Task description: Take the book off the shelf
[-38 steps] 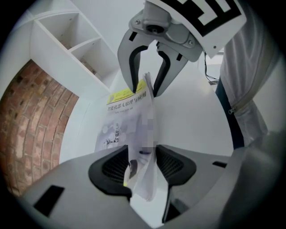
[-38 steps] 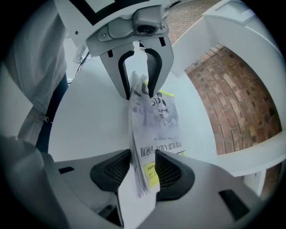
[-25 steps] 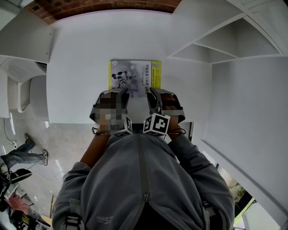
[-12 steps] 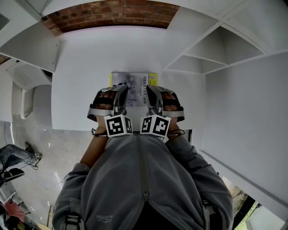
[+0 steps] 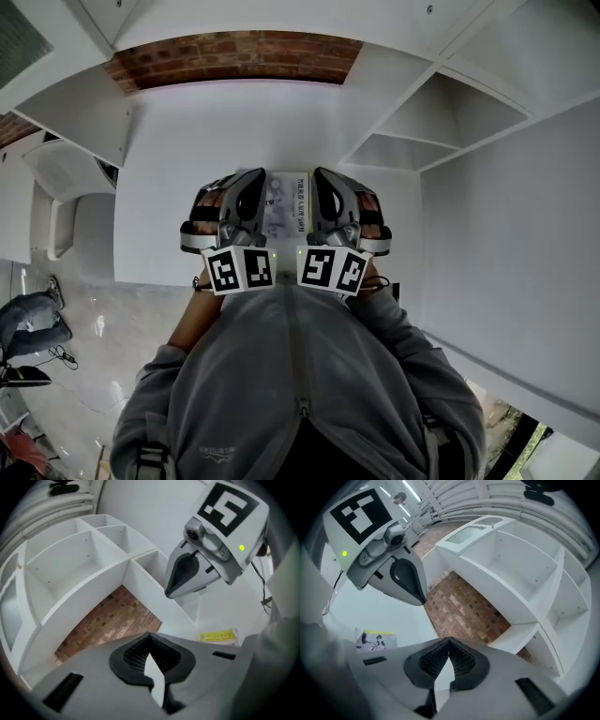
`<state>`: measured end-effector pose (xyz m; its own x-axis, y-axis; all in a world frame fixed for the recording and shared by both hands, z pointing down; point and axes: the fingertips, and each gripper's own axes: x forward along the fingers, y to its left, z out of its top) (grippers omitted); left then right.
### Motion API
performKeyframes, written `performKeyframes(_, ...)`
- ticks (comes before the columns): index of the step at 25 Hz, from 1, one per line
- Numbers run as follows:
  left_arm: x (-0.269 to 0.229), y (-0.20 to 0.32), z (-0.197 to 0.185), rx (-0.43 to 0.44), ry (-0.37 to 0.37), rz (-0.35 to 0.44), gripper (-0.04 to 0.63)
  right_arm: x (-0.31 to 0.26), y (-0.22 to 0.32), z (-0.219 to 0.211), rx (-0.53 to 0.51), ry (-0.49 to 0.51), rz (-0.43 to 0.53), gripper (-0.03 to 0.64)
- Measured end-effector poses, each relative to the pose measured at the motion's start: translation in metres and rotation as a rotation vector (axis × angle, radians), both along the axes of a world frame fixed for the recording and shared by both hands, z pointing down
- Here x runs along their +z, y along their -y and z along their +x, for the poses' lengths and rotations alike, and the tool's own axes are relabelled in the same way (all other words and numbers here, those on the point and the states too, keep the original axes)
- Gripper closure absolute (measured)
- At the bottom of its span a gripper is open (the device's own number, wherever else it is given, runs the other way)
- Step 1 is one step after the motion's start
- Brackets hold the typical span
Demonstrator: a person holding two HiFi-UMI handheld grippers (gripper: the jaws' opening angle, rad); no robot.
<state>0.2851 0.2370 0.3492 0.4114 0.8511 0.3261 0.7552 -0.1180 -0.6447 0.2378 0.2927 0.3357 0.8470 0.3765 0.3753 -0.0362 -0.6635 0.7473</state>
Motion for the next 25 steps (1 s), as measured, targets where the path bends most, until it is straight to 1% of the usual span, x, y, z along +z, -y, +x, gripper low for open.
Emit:
performKeyframes(4, -0.035, 0.002, 0.014, -0.052, 0.135, -0.222, 0.588, -0.029, -0.012, 0.004, 0.06, -0.138, 0.134, 0.589)
performKeyframes(6, -0.049, 0.004, 0.023, -0.079, 0.203, -0.318, 0.589, -0.041, -0.016, 0.006, 0.074, -0.212, 0.201, 0.589)
performKeyframes(8, -0.063, 0.007, 0.029, -0.088, 0.25, -0.398, 0.589, -0.053, -0.016, 0.009, 0.065, -0.285, 0.263, 0.589)
performKeyframes(11, -0.081, 0.01, 0.035, -0.086, 0.292, -0.496, 0.589, -0.076, -0.013, 0.012, 0.058, -0.398, 0.37, 0.589)
performKeyframes(13, -0.087, 0.013, 0.036, -0.112, 0.367, -0.573, 0.589, -0.086, -0.012, 0.011, 0.083, -0.476, 0.464, 0.589)
performKeyframes(15, -0.09, 0.015, 0.036, -0.134, 0.461, -0.637, 0.589, -0.09, -0.014, 0.007, 0.104, -0.522, 0.531, 0.589)
performKeyframes(17, -0.089, 0.015, 0.032, -0.137, 0.524, -0.657, 0.589, -0.089, -0.017, 0.002, 0.114, -0.539, 0.564, 0.589)
performKeyframes(18, -0.088, 0.015, 0.03, -0.136, 0.54, -0.657, 0.589, -0.088, -0.017, 0.0, 0.119, -0.548, 0.579, 0.589)
performKeyframes(21, -0.086, 0.015, 0.024, -0.132, 0.545, -0.648, 0.589, -0.088, -0.017, -0.005, 0.128, -0.576, 0.599, 0.591)
performKeyframes(25, -0.087, 0.017, 0.02, -0.131, 0.537, -0.648, 0.589, -0.085, -0.014, -0.006, 0.127, -0.575, 0.615, 0.591)
